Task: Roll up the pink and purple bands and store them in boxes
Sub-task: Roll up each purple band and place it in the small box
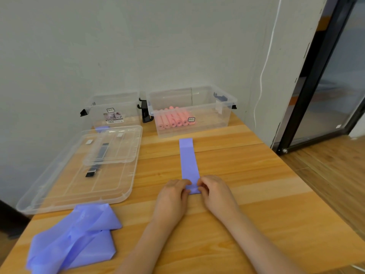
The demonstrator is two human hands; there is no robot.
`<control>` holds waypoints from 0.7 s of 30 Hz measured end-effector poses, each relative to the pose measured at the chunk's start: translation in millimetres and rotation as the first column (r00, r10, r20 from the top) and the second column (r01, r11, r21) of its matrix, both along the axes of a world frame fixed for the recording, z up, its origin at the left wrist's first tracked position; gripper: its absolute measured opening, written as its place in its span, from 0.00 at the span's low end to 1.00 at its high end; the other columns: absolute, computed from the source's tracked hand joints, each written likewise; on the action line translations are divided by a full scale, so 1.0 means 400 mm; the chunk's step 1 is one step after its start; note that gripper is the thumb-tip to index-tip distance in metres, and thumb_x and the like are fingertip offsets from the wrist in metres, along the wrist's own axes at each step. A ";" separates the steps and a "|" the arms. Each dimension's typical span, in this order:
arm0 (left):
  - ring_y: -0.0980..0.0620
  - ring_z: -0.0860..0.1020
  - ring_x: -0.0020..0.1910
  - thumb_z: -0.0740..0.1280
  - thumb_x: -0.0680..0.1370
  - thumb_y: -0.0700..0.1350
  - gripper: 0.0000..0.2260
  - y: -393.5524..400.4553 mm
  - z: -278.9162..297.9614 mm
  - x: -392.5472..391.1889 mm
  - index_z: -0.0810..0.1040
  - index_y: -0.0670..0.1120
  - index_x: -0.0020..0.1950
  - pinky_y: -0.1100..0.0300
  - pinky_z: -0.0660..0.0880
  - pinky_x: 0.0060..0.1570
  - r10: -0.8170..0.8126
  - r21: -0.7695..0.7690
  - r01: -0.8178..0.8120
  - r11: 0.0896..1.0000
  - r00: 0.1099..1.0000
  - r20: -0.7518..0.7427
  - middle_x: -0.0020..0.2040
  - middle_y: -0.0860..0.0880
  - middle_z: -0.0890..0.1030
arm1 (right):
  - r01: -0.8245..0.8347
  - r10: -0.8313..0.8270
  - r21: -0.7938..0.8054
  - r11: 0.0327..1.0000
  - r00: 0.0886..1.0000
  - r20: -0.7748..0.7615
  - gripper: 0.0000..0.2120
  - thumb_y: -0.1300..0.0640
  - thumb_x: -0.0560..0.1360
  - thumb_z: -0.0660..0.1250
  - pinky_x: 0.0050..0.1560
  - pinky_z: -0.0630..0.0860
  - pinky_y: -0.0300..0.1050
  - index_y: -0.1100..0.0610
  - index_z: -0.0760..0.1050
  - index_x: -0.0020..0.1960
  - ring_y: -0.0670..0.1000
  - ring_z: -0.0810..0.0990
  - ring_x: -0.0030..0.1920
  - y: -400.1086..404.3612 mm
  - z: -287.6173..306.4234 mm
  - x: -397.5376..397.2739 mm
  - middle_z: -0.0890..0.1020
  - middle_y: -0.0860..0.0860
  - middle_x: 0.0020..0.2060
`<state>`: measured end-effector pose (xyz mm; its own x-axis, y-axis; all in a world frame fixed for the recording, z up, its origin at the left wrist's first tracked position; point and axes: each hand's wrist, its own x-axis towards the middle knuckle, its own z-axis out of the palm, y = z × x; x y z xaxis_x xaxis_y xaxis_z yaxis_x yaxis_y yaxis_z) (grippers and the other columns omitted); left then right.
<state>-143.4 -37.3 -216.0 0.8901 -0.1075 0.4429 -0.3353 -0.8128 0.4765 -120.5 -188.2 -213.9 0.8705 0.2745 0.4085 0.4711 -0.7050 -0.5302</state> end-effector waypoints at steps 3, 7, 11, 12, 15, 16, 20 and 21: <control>0.48 0.77 0.34 0.64 0.69 0.48 0.09 0.003 -0.005 -0.001 0.83 0.48 0.38 0.59 0.74 0.32 -0.019 0.076 0.015 0.997 0.998 0.060 0.36 0.51 0.78 | 0.004 -0.003 -0.018 1.000 1.000 0.023 0.05 0.66 0.68 0.65 0.43 0.66 0.38 0.60 0.78 0.37 0.54 0.76 0.42 0.002 -0.004 -0.001 0.77 0.53 0.37; 0.49 0.78 0.31 0.70 0.63 0.44 0.05 0.000 -0.008 0.007 0.84 0.47 0.36 0.63 0.72 0.32 -0.019 0.057 0.015 0.998 0.998 0.067 0.33 0.52 0.79 | -0.036 0.036 -0.007 0.999 0.999 0.017 0.04 0.65 0.69 0.68 0.46 0.65 0.33 0.61 0.81 0.41 0.53 0.77 0.44 -0.008 -0.010 0.001 0.79 0.53 0.40; 0.48 0.80 0.33 0.70 0.64 0.39 0.07 0.002 -0.012 0.024 0.83 0.44 0.41 0.64 0.67 0.37 0.036 -0.014 -0.035 0.999 0.998 0.044 0.35 0.49 0.82 | 0.021 -0.022 0.033 0.999 0.999 0.032 0.06 0.65 0.66 0.68 0.45 0.68 0.41 0.61 0.80 0.42 0.56 0.80 0.40 -0.001 -0.014 0.013 0.82 0.54 0.37; 0.49 0.80 0.32 0.70 0.64 0.39 0.07 0.003 -0.009 0.028 0.83 0.44 0.40 0.64 0.68 0.36 0.046 -0.023 -0.045 0.999 0.998 0.044 0.34 0.49 0.83 | 0.051 -0.053 0.055 0.997 0.998 0.023 0.06 0.67 0.66 0.69 0.45 0.68 0.41 0.61 0.80 0.42 0.56 0.80 0.40 0.001 -0.012 0.016 0.82 0.55 0.37; 0.50 0.79 0.31 0.69 0.63 0.42 0.03 0.001 -0.005 0.032 0.82 0.48 0.34 0.64 0.70 0.31 0.037 0.027 -0.040 0.999 0.996 0.078 0.32 0.52 0.81 | 0.032 -0.033 0.041 0.999 0.999 0.028 0.04 0.66 0.65 0.68 0.41 0.66 0.39 0.60 0.79 0.37 0.56 0.80 0.38 0.006 -0.011 0.026 0.81 0.53 0.34; 0.50 0.79 0.32 0.69 0.62 0.42 0.03 0.001 -0.006 0.032 0.83 0.48 0.33 0.65 0.69 0.32 0.027 0.035 -0.030 0.999 0.996 0.087 0.33 0.52 0.81 | 0.009 -0.010 0.022 1.000 0.999 0.046 0.03 0.65 0.65 0.68 0.41 0.66 0.38 0.59 0.79 0.35 0.56 0.79 0.38 0.005 -0.014 0.026 0.81 0.53 0.34; 0.50 0.78 0.32 0.70 0.61 0.43 0.04 0.002 -0.012 0.034 0.83 0.46 0.34 0.66 0.67 0.36 0.025 0.052 -0.030 0.998 0.994 0.105 0.33 0.51 0.79 | -0.008 0.007 0.023 1.000 0.997 0.074 0.02 0.63 0.64 0.70 0.43 0.65 0.33 0.61 0.81 0.36 0.53 0.78 0.39 0.002 -0.016 0.026 0.79 0.52 0.35; 0.49 0.78 0.31 0.70 0.62 0.43 0.04 0.003 -0.013 0.038 0.83 0.46 0.35 0.66 0.67 0.36 0.019 0.044 -0.024 0.999 0.994 0.109 0.33 0.51 0.79 | -0.005 0.003 0.027 1.000 0.997 0.081 0.02 0.62 0.63 0.70 0.42 0.66 0.34 0.60 0.81 0.36 0.53 0.79 0.38 0.002 -0.015 0.027 0.80 0.52 0.34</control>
